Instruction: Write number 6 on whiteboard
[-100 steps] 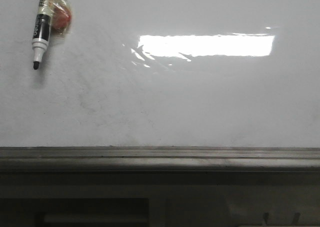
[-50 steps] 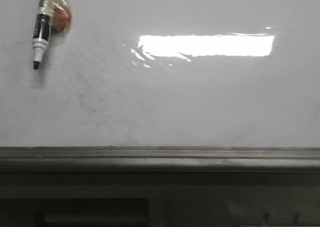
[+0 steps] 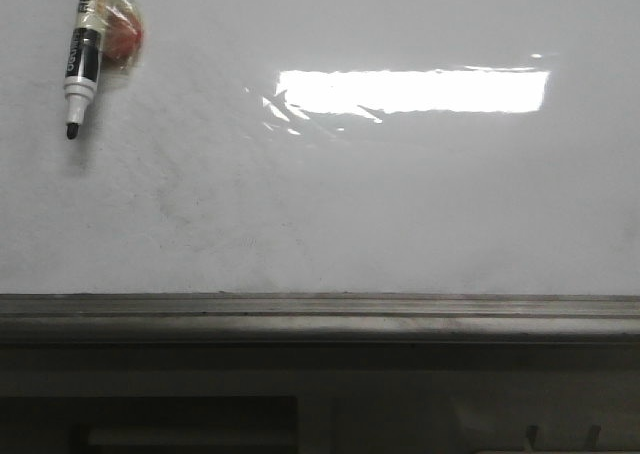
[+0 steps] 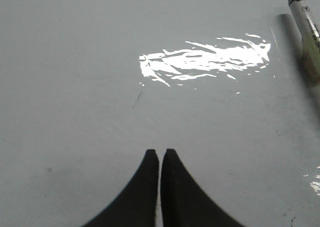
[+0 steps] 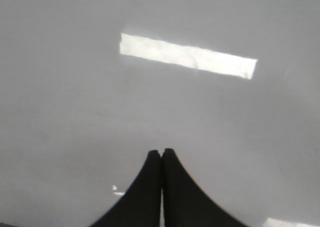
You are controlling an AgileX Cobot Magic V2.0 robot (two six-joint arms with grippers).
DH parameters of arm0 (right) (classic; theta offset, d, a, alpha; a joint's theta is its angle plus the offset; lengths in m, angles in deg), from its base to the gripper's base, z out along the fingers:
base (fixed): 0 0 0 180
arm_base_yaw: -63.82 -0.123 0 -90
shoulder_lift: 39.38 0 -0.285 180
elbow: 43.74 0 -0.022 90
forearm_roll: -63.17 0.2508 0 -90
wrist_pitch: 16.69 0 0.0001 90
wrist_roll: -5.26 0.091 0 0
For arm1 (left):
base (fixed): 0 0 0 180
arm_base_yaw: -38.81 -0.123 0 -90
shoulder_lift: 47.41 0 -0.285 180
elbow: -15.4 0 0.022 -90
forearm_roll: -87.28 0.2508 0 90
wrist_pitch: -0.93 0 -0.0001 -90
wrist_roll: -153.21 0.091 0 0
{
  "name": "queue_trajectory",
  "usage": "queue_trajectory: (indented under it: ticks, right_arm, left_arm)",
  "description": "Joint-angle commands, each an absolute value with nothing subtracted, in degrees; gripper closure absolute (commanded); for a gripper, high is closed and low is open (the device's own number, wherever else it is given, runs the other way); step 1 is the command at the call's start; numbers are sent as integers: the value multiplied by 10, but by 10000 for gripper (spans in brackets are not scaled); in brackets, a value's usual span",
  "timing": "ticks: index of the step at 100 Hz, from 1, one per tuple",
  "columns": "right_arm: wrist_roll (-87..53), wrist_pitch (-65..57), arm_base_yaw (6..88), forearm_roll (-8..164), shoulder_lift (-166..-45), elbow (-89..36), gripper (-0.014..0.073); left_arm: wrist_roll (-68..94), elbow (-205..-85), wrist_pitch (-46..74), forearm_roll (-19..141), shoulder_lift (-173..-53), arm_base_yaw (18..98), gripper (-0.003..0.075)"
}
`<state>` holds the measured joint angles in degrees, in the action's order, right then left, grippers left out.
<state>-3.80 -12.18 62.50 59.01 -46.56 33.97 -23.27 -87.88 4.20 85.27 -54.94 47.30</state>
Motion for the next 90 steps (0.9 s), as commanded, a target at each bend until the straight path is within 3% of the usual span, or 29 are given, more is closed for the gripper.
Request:
queue_trajectory:
  ticks: [1, 30, 64, 76, 90]
  right_arm:
    - [-37, -167, 629, 584, -455, 354, 659]
    - [-37, -188, 629, 642, -455, 354, 659]
    - [-37, -210, 629, 923, -455, 353, 658]
    - [-37, -163, 629, 931, -456, 340, 657]
    - [-37, -94, 629, 930, -484, 292, 638]
  left_arm:
    - [-238, -851, 1, 848, -532, 477, 740]
    - [-238, -851, 1, 829, -532, 477, 740]
    - [-238, -851, -38, 558, -532, 477, 741]
    - [-238, -869, -46, 483, -532, 477, 741]
    - [-238, -934, 26, 498, -548, 477, 741]
